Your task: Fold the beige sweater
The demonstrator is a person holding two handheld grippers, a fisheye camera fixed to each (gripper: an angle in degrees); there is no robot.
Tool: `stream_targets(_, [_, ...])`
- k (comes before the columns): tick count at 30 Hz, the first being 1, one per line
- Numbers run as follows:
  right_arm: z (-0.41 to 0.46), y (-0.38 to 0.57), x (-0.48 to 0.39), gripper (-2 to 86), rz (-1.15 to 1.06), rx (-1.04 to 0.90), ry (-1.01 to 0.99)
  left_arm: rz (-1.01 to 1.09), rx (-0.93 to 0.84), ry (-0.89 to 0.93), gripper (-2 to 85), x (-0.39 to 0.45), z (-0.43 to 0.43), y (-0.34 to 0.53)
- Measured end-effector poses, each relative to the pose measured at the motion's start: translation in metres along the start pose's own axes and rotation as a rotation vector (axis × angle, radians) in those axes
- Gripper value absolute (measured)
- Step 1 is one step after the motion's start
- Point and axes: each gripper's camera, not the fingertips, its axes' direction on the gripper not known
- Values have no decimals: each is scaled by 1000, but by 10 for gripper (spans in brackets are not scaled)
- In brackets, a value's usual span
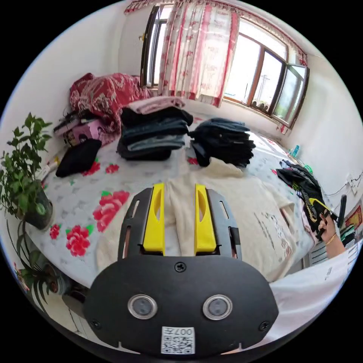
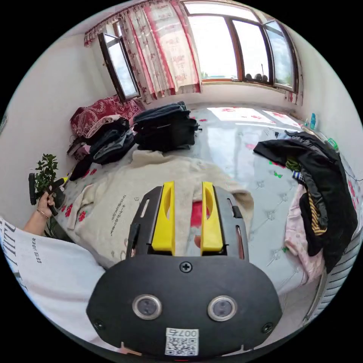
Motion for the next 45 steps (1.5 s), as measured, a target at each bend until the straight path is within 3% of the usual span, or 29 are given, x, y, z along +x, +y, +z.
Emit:
stream_targets(4, [44,65,20,100,87,-234,-52,-7,-280,19,137,5,43,98])
stream_targets(8, [73,60,20,111,68,-344,-176,35,-337,72,158,1,61,109])
stream_targets(12, [106,48,23,110,65,-424,-281,143,-369,68,170,-7,85,87])
stream_targets(15, [131,40,14,97,-3,-464,-168,181,-425,69,165,-13,122,60])
stream_targets(21, [135,-5,-3,46,-176,-494,-133,154,-517,210,66,-23,129,-25])
stream_targets(24, [104,-33,5,35,-210,-438,-189,159,-641,362,60,-28,91,-56])
stream_targets(27, [77,-57,19,31,-231,-511,-431,215,-698,592,62,-34,42,-69])
stream_targets(30, [77,-66,33,36,-208,-584,-493,203,-704,495,85,-57,41,-62])
stream_targets(35, [135,-38,66,52,-25,-616,-427,-111,-645,516,124,-119,100,-3])
stream_targets(38, [156,-14,62,59,2,-639,-343,-216,-660,418,119,-132,112,33])
stream_targets(41, [149,-9,63,65,34,-552,-276,-237,-595,360,120,-135,97,43])
stream_targets(45, [114,-24,103,77,252,-255,-68,-294,-529,298,124,-159,74,34])
